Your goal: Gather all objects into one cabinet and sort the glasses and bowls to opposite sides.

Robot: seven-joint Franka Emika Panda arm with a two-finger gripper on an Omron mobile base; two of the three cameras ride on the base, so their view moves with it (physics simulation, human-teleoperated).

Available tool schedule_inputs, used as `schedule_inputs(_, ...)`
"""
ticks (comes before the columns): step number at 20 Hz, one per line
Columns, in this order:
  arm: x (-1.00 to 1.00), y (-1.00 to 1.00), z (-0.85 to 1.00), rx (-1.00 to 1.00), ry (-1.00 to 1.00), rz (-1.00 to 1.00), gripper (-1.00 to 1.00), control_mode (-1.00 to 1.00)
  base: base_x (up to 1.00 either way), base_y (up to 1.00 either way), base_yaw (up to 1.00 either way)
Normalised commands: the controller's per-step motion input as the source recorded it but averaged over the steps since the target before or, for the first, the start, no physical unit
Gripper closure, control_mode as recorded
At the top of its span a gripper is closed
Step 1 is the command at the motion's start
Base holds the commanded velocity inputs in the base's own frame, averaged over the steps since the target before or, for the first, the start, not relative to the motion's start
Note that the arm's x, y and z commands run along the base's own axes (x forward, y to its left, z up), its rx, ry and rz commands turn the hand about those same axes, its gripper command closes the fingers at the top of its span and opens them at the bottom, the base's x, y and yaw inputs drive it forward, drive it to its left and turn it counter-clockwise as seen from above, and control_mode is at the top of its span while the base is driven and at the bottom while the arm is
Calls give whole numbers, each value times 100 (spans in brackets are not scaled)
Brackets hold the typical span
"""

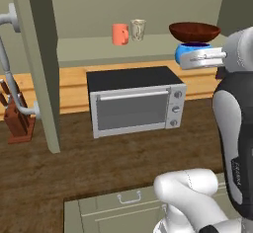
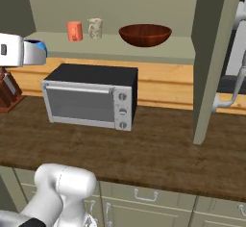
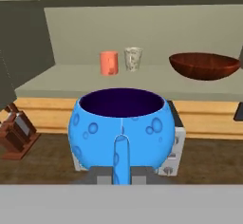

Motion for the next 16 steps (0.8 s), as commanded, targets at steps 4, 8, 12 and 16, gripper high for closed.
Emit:
schedule_inputs(4,91,27,0,0,7,3,100,-100,0,0,0)
schedule_inputs(8,84,0,0,0,12,0,100,-100,0,0,0)
schedule_inputs(12,85,0,-2,0,9,0,100,-100,0,0,0)
schedule_inputs(16,74,6,-27,-1,2,0,100,-100,0,0,0)
